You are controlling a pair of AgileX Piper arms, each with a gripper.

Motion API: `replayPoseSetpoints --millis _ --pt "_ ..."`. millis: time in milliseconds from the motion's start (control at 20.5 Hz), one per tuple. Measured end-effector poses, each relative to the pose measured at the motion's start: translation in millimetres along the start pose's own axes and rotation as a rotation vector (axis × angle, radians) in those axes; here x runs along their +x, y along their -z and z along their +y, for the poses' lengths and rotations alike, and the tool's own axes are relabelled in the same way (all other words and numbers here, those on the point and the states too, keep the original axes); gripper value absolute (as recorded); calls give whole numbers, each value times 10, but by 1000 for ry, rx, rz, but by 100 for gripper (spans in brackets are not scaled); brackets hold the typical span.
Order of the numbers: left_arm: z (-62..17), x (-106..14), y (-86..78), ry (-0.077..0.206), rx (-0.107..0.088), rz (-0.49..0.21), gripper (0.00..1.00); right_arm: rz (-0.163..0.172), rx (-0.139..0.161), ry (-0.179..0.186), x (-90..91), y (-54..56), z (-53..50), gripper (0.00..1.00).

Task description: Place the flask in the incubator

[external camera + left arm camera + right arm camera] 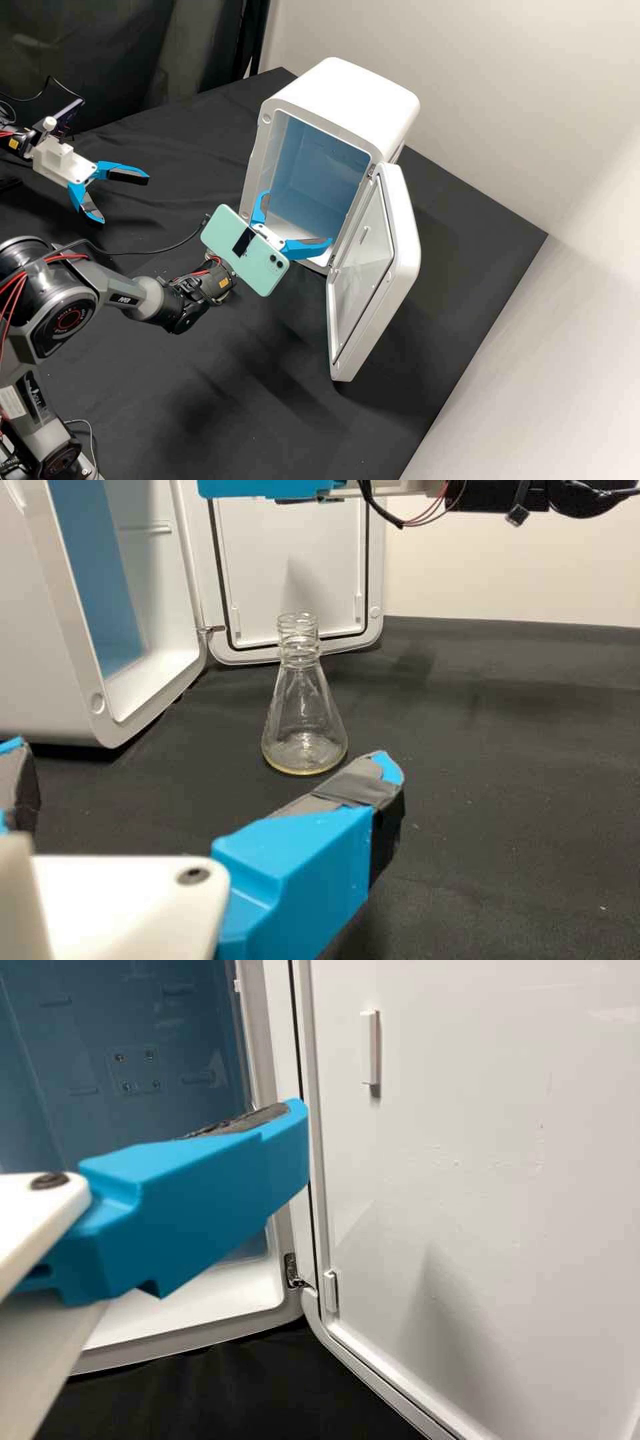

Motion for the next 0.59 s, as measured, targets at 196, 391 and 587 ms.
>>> replayPoseSetpoints --millis 196,391,587 --pt "0 0 0 0 0 0 100 1 2 -1 0 1 1 100" --pt "-3 5 -15 3 2 -9 100 1 4 -1 0 1 1 100" --pt "-6 11 -33 5 4 -20 100 7 8 -9 -17 -6 1 100"
